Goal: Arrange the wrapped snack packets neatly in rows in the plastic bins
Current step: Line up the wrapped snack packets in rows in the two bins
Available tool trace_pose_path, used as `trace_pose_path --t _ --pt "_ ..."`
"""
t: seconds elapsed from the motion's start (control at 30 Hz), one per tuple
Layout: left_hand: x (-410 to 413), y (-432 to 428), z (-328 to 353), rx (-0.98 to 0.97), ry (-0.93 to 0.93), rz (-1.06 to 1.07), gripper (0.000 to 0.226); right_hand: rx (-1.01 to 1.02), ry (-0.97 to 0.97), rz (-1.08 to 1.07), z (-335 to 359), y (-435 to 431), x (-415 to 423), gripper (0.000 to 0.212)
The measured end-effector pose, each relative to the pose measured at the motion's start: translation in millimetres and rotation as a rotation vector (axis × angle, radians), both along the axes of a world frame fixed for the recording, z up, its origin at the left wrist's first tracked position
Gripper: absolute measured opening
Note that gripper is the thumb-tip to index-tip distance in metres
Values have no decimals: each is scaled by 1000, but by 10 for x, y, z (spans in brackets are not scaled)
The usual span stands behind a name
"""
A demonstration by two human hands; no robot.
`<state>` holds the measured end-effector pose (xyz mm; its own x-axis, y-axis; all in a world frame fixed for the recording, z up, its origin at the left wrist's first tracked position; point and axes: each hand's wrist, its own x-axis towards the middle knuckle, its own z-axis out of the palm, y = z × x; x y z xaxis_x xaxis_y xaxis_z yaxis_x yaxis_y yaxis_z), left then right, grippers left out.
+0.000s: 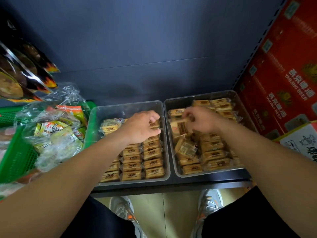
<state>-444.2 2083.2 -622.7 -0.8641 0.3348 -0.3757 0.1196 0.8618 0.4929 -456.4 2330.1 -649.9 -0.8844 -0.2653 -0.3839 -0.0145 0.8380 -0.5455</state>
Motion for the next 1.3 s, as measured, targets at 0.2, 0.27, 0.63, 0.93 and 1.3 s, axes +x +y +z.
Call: trace_pose_path --t 0.2,0.27,0.63,0.93,1.3 --pt "-31 50 29 225 -51 46 75 -406 -157 -81 278 86 -42 24" --pt "-20 86 27 312 -64 63 73 -407 -152 -84 265 52 -26 24" --pt "-117 -370 61 394 -114 389 43 32 -278 104 -309 -78 286 45" --pt "-21 -620 16 375 -172 389 36 376 -185 296 -372 -222 341 57" --pt "40 -578 173 498 -140 463 41 -596 -381 -300 236 -150 342 39"
